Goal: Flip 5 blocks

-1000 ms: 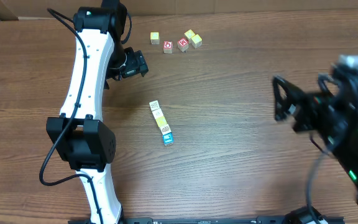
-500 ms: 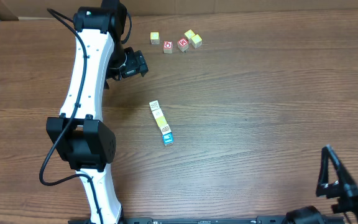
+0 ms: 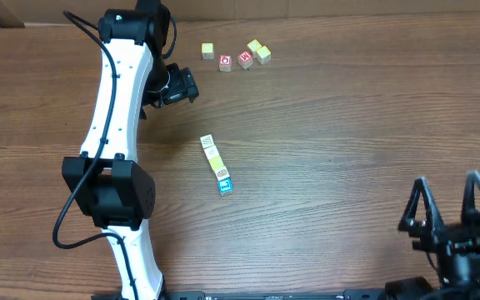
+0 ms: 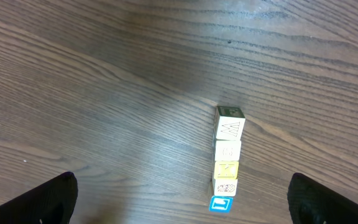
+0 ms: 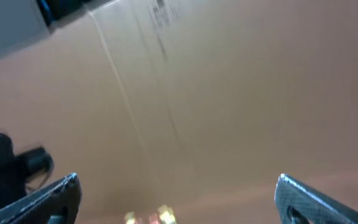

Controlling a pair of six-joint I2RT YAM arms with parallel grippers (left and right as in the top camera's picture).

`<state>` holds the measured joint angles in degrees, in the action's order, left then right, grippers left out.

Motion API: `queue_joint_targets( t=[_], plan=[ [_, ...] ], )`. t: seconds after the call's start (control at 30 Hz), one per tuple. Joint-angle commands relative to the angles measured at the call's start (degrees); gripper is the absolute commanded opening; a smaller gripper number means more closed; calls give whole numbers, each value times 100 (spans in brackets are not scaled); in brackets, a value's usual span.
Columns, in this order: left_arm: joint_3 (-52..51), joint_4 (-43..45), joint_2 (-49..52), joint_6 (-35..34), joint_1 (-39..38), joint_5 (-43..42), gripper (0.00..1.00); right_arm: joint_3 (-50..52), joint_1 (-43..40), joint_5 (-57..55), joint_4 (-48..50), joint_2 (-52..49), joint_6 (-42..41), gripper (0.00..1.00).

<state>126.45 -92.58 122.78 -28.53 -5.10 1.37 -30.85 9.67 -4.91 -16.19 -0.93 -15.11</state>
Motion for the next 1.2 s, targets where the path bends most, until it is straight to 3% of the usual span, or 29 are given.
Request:
queue_joint_targets(
  t=[0.0,0.2,0.3,0.5,0.77,0.9,1.03,1.17],
  plan=[
    [24,7,-55,68,31,57,100,640,-133,297,1047,70,35,100],
    [24,7,-55,68,31,55,100,2153,-339,581,3910,70,37,100],
    [24,7,-55,68,31,55,100,2610,-415,702,4157,72,37,100],
    [24,7,-55,68,31,55,100,3040,-435,758,3941,72,59,100],
    [24,4,-55,68,31,55,100,3040,-433,761,1757,72,446,100],
    [24,7,-55,68,31,55,100,3040,-433,763,1128,72,916,100],
    [24,4,-55,68,31,57,100,3040,-433,761,1152,72,1493,100],
    [24,4,-55,68,31,55,99,3040,-433,758,1154,72,1517,100]
  ],
)
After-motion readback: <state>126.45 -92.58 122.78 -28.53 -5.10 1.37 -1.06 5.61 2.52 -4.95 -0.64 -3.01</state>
